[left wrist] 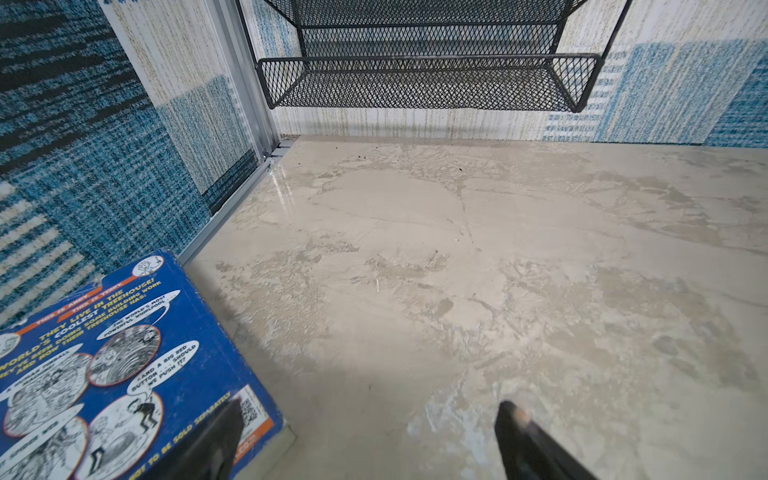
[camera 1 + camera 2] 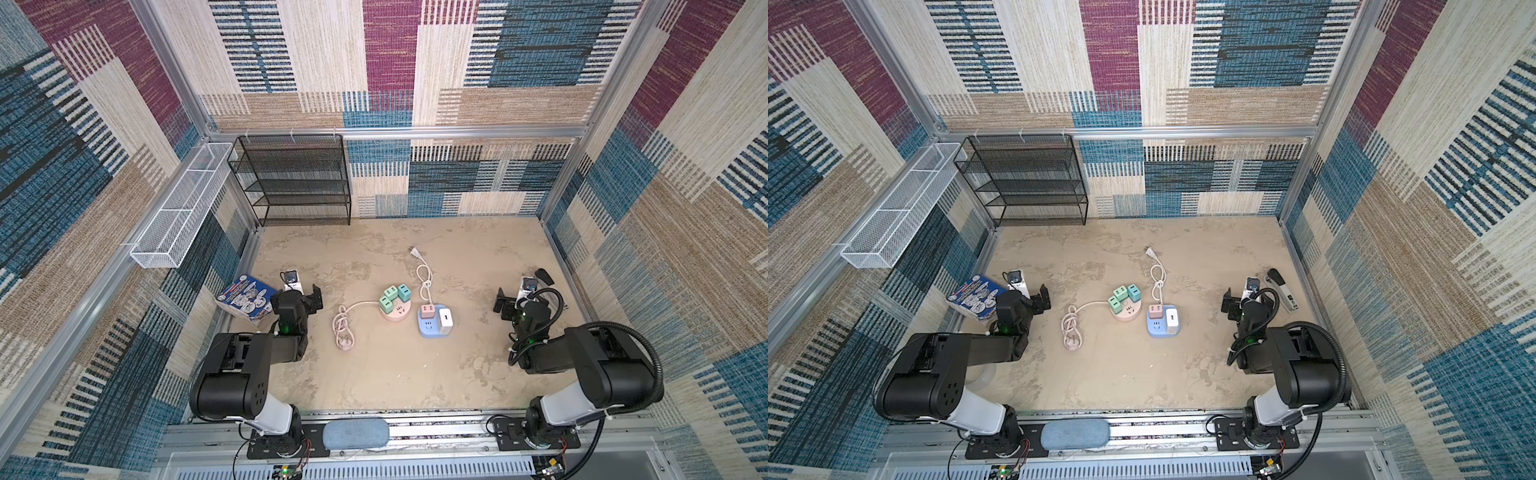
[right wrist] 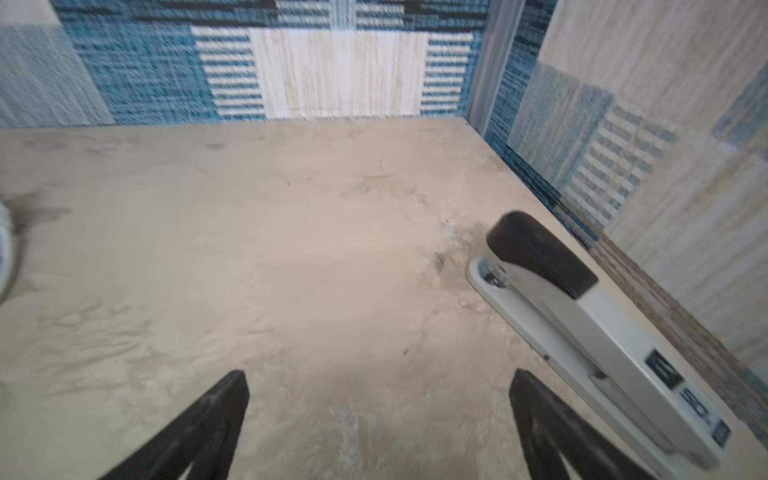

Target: Insert the plug

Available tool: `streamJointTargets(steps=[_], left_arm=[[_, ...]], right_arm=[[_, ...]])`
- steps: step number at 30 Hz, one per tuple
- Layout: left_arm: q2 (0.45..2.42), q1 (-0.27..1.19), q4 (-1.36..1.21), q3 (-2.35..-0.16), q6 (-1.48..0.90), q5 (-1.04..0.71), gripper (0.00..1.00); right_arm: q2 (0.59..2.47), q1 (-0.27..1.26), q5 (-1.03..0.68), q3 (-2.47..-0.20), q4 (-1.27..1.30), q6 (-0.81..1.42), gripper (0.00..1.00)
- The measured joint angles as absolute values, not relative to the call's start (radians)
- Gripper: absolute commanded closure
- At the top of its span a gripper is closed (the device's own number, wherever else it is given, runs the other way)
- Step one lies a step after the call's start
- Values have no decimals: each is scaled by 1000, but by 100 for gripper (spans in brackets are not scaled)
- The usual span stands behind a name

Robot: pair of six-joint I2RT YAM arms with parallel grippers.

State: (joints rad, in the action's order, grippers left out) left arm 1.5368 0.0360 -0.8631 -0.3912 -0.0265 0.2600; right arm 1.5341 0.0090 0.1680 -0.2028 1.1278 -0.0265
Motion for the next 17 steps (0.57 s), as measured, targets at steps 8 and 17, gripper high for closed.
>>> streamJointTargets(steps=[8,17], left_arm=[[1537,36,-863,-392,-27,260,1],[1537,36,-863,-392,-27,260,1]], right_arm=[[1533,4,99,-203,1237,-11,0],[1545,2,79,-226,1234,-8,0]])
